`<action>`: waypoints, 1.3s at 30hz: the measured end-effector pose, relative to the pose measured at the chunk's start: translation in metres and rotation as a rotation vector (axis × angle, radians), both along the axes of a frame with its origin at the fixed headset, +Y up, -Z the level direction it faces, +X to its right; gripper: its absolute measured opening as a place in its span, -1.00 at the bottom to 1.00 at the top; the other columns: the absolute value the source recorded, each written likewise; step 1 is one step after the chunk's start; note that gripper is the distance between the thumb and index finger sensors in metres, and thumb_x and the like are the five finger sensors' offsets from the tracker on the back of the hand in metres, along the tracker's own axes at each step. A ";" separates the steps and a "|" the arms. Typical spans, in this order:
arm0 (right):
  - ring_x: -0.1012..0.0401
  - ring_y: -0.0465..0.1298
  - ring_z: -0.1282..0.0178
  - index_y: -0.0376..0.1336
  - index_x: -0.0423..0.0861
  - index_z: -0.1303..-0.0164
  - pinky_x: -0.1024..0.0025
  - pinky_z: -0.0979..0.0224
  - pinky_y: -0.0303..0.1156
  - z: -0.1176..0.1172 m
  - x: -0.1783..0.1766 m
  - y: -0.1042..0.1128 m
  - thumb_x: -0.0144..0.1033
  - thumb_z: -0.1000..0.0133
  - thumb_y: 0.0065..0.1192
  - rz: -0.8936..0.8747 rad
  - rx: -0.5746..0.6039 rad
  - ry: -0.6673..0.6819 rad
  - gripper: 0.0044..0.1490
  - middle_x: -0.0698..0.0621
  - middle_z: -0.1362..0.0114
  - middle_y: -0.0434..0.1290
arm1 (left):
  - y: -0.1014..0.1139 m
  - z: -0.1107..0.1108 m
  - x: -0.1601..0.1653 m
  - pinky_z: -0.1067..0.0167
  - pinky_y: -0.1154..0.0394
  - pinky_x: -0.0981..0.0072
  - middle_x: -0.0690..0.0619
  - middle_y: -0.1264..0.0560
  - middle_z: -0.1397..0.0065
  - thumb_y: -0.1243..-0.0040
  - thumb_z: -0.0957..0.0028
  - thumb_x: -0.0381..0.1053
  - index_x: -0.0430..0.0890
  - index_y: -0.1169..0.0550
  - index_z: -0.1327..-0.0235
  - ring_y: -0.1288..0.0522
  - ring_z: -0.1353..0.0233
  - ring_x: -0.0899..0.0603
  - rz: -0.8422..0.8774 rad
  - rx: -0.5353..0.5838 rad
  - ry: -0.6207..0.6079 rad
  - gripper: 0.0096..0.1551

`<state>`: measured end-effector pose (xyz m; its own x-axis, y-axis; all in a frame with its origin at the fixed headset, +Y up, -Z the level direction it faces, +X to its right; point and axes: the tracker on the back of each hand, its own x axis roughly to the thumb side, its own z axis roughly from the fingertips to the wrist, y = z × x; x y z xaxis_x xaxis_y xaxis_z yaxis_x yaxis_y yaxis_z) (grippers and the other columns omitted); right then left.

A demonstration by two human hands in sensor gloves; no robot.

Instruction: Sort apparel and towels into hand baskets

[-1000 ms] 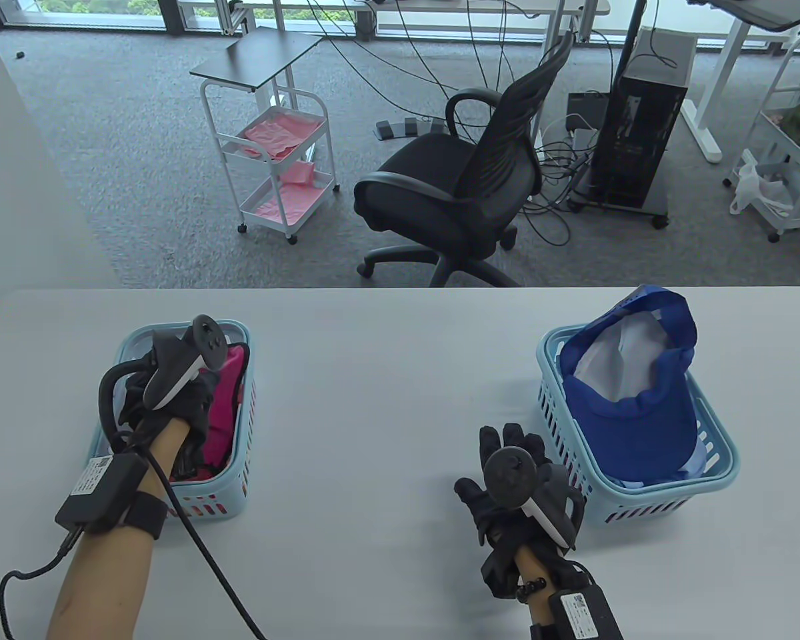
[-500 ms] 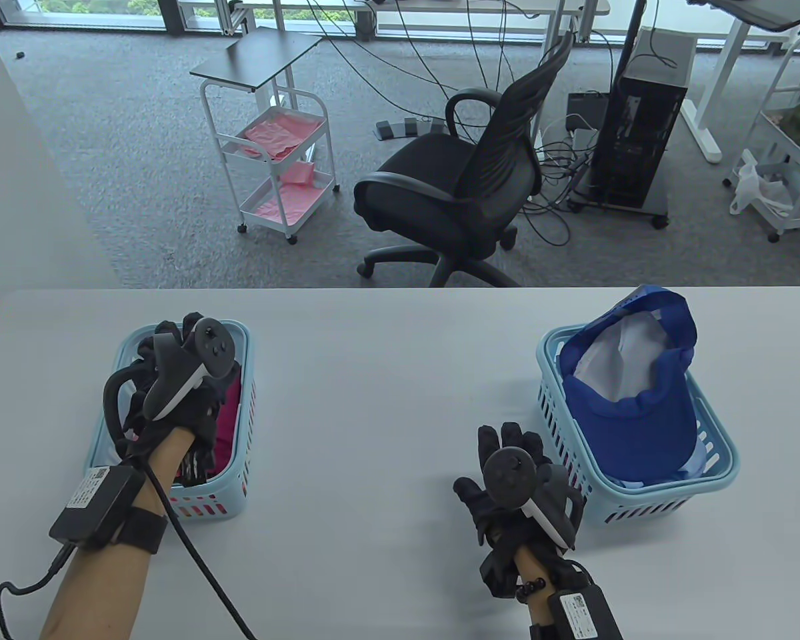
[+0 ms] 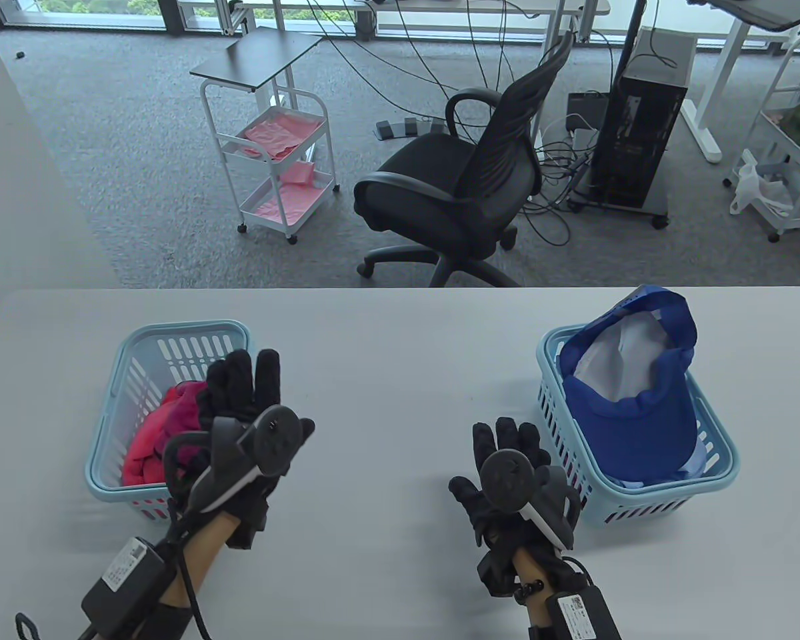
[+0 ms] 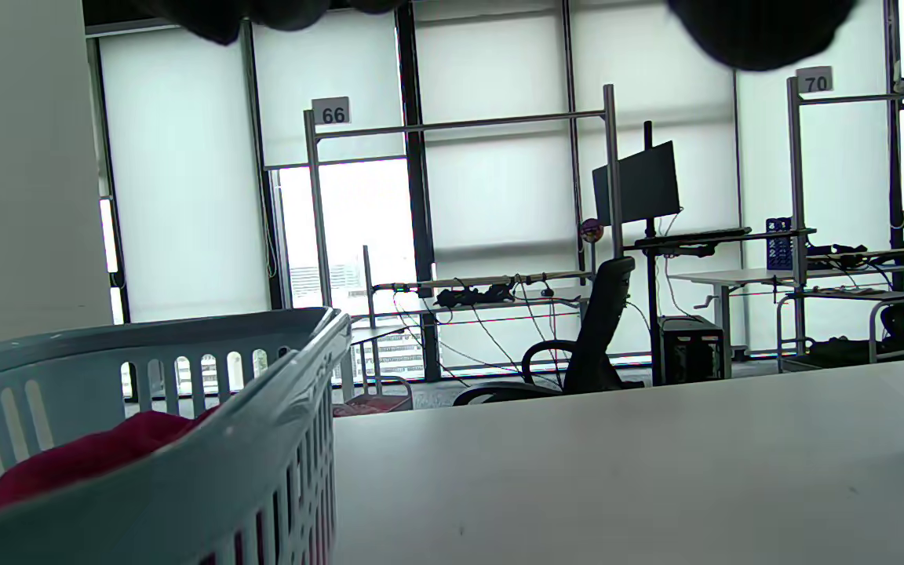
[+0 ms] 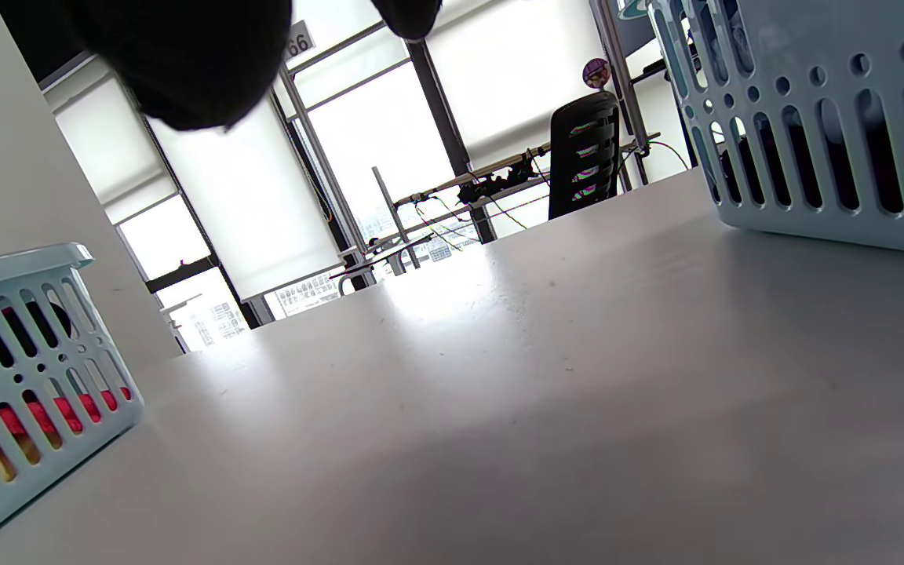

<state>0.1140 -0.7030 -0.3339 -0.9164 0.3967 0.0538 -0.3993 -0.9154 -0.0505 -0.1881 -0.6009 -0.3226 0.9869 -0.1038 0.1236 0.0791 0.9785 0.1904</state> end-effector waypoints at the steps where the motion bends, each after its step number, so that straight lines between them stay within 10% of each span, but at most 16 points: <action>1: -0.28 -0.33 -0.57 -0.13 -0.03 -0.55 -0.31 -0.55 -0.23 0.000 -0.001 0.001 0.09 0.08 0.25 0.006 0.003 0.009 0.09 -0.20 -0.64 -0.29 | -0.012 0.007 0.010 -0.52 -0.14 -0.39 -0.40 0.13 -0.69 0.03 -0.01 0.41 -0.10 0.20 -0.64 -0.01 -0.64 -0.58 -0.027 0.023 -0.019 0.16; 8: -0.29 -0.33 -0.57 -0.15 0.00 -0.56 -0.33 -0.54 -0.27 0.002 -0.003 0.004 0.13 0.11 0.26 0.021 0.012 0.047 0.13 -0.21 -0.65 -0.30 | -0.073 0.025 0.041 -0.52 -0.16 -0.38 -0.38 0.08 -0.70 0.00 0.02 0.40 -0.09 0.14 -0.64 -0.04 -0.65 -0.57 -0.110 0.065 -0.063 0.14; 39: -0.31 -0.26 -0.59 -0.13 -0.01 -0.54 -0.34 -0.55 -0.22 0.003 0.002 0.003 0.10 0.11 0.26 0.065 0.052 0.010 0.10 -0.22 -0.64 -0.27 | -0.084 0.030 0.041 -0.49 -0.17 -0.41 -0.40 0.08 -0.68 0.01 0.01 0.39 -0.12 0.12 -0.63 -0.06 -0.63 -0.59 -0.078 0.027 -0.153 0.13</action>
<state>0.1159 -0.6996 -0.3307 -0.9394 0.3329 0.0820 -0.3399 -0.9356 -0.0950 -0.1467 -0.6853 -0.2927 0.9454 -0.1850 0.2682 0.1230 0.9649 0.2321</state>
